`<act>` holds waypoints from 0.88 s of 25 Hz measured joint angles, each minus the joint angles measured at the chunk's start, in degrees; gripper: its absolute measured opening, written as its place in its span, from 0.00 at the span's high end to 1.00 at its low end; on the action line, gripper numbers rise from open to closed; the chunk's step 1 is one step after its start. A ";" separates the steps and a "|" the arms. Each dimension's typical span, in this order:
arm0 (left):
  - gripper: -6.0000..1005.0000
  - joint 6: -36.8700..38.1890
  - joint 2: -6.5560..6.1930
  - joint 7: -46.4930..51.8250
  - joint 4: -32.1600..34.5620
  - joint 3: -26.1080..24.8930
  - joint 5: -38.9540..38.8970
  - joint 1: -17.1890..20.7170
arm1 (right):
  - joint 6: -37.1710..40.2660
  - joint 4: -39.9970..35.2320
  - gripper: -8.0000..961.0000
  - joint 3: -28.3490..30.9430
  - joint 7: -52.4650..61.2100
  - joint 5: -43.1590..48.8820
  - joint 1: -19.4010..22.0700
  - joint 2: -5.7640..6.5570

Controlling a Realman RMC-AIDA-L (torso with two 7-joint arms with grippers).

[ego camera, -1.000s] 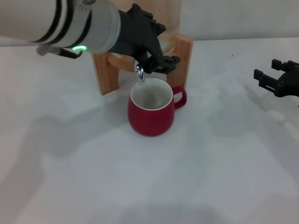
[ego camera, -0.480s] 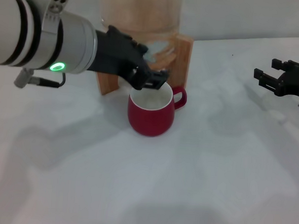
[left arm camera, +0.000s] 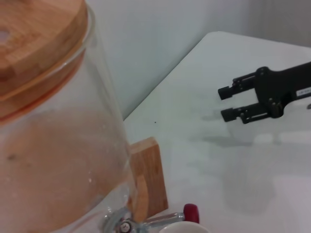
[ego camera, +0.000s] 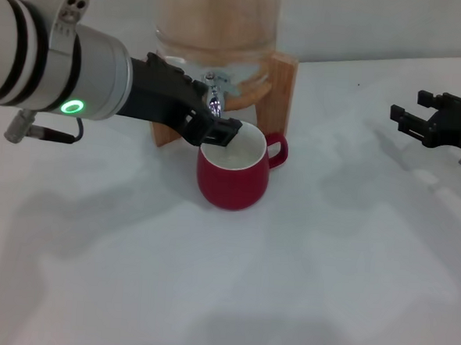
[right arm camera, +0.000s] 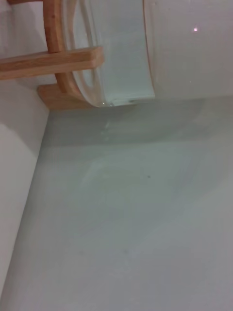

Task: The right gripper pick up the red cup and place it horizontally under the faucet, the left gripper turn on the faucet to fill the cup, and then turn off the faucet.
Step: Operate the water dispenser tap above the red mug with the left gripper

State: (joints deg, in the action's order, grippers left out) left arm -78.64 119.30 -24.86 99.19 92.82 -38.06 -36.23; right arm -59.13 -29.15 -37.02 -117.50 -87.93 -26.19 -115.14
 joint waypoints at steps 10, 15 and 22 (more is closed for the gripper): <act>0.35 1.83 0.08 -7.62 -4.81 1.64 0.23 -1.44 | 0.05 -0.12 0.38 -0.07 -0.04 0.11 -0.01 0.00; 0.35 2.74 0.07 -13.06 -3.68 3.05 3.23 -0.98 | 0.02 -0.05 0.38 -0.07 -0.01 0.21 0.25 0.00; 0.35 -2.21 -0.03 -22.76 -4.05 4.02 1.99 -2.52 | -0.02 -0.13 0.38 -0.07 0.00 0.27 0.34 0.05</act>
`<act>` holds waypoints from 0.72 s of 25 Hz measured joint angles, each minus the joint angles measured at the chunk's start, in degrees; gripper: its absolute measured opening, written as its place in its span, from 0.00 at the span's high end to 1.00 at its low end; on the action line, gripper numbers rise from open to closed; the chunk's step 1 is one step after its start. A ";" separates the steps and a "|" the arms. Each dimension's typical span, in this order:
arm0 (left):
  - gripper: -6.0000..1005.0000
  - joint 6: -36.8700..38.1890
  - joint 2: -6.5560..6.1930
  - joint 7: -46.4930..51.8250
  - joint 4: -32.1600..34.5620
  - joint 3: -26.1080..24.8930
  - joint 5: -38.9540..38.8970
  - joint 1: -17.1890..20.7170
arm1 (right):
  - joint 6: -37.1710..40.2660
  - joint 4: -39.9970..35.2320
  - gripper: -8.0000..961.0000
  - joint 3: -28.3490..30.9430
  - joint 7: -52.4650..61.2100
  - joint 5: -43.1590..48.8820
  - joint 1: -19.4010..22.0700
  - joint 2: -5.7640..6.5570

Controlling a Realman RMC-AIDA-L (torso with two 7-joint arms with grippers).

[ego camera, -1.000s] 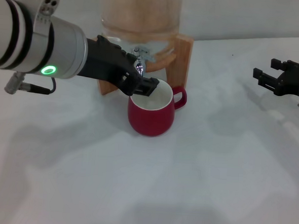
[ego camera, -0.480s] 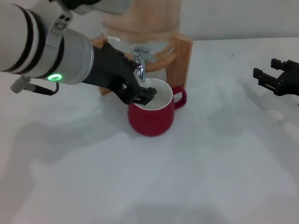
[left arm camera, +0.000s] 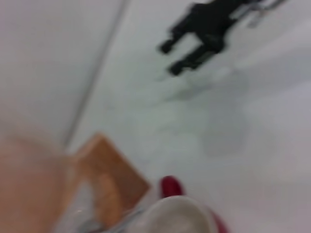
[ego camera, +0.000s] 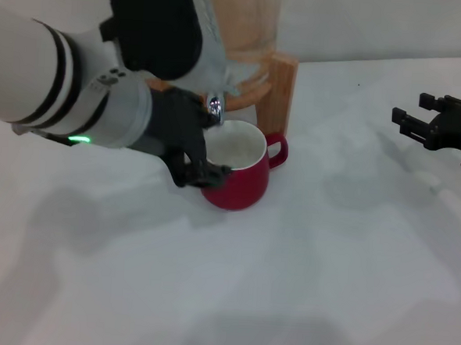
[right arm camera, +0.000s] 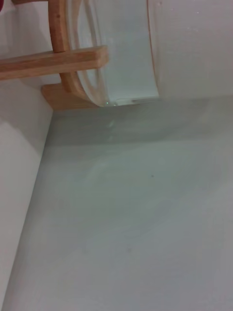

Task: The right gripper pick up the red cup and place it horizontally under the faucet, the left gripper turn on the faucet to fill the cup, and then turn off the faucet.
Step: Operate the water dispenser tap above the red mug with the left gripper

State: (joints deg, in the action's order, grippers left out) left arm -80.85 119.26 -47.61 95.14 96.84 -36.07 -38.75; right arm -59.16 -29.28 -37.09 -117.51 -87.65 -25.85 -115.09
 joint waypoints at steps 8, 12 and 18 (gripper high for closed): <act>0.35 -3.27 -0.08 -2.41 -0.41 -2.61 -3.06 -1.55 | 0.02 0.16 0.38 0.00 0.00 -0.04 0.22 -0.05; 0.35 -3.19 -0.03 -2.51 -1.29 -2.99 -2.78 -1.33 | 0.09 0.19 0.38 0.00 0.00 -0.16 0.29 -0.05; 0.36 -0.48 0.06 -2.47 -3.06 -2.99 -0.81 -1.26 | 0.32 0.27 0.38 0.01 0.00 -0.01 0.23 -0.05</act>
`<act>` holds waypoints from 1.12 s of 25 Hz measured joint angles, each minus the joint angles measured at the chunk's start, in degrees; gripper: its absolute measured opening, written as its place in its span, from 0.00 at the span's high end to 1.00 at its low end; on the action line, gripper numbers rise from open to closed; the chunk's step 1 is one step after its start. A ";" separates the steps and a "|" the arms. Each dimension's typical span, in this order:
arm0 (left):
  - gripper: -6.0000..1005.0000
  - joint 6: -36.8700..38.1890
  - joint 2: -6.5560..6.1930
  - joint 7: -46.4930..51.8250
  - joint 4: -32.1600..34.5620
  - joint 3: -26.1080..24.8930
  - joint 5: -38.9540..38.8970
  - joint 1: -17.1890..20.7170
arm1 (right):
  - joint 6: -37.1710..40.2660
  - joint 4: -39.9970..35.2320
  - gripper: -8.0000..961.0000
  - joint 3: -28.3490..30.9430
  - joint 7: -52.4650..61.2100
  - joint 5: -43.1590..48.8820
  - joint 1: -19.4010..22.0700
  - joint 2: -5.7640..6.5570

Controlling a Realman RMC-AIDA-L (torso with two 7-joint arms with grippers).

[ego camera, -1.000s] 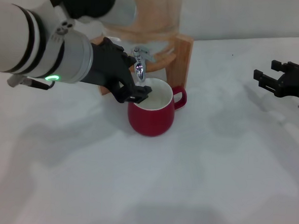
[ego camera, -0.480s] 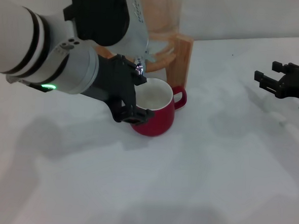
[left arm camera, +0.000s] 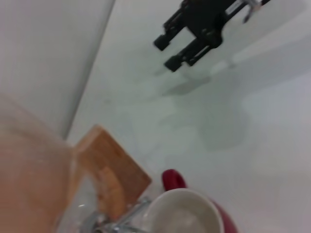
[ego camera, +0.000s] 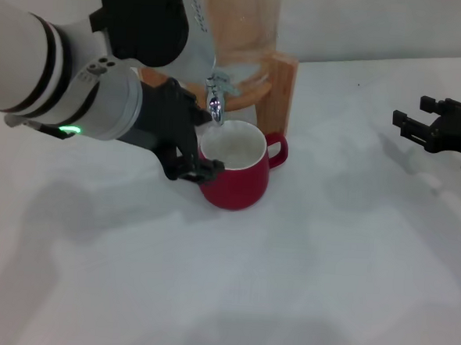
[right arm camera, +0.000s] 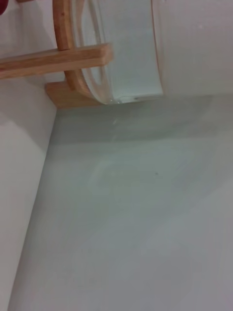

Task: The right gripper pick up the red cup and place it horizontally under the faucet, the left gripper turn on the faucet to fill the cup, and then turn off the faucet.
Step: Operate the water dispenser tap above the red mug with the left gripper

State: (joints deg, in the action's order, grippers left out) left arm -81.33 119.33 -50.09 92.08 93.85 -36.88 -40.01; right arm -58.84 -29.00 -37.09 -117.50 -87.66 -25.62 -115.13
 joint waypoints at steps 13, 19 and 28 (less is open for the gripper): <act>0.36 1.00 0.12 0.30 -0.31 0.51 0.98 -0.29 | 0.13 0.00 0.38 0.00 0.00 -0.25 0.22 0.00; 0.36 1.82 0.12 0.20 -0.32 0.33 1.26 -0.02 | 0.27 0.00 0.38 0.12 0.00 -0.23 -0.03 0.00; 0.37 4.93 0.09 -0.23 -2.98 0.49 0.95 -0.82 | 0.40 0.00 0.38 0.01 0.00 -0.25 -0.26 0.09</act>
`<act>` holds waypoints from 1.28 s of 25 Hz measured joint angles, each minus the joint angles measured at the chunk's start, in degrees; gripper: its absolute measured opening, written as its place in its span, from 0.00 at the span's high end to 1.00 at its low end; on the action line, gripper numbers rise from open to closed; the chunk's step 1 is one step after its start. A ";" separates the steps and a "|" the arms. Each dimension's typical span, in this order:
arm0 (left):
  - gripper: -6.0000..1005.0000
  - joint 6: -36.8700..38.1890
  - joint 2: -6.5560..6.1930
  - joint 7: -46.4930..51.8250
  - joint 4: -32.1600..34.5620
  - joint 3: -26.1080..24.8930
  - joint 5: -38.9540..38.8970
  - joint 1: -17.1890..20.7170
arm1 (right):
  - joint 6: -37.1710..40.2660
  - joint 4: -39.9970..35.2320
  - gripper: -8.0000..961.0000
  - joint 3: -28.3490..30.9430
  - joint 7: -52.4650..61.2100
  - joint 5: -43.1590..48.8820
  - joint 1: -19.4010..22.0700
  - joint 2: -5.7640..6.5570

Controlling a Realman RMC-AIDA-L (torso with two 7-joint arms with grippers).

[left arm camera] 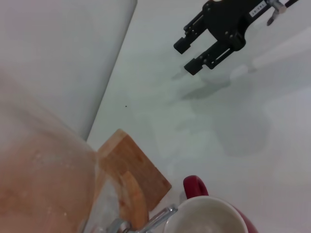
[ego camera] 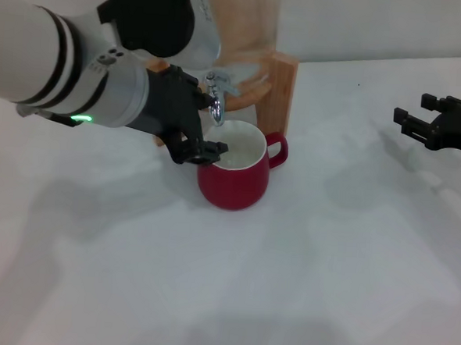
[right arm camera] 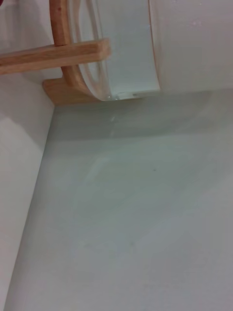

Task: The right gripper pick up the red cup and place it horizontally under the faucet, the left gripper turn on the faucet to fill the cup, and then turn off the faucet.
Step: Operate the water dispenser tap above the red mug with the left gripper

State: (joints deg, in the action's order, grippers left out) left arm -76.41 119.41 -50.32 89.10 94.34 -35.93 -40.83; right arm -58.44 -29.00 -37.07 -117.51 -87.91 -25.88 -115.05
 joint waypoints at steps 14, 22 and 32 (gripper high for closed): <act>0.38 2.30 0.13 -0.90 -1.28 1.31 -0.96 -1.21 | 0.52 0.00 0.38 0.09 0.00 -0.07 -0.01 0.00; 0.39 3.54 0.12 -0.92 -3.30 2.40 -1.66 -2.51 | 0.87 0.00 0.38 -0.02 0.00 -0.09 -0.06 -0.08; 0.40 3.37 0.12 -0.70 -3.49 2.89 -1.97 -2.68 | 0.88 -0.01 0.38 0.21 0.00 -0.16 0.13 -0.06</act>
State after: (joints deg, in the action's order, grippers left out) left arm -73.04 119.53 -51.02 85.60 97.23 -37.90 -43.51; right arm -57.56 -29.01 -36.87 -117.51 -88.07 -25.75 -115.10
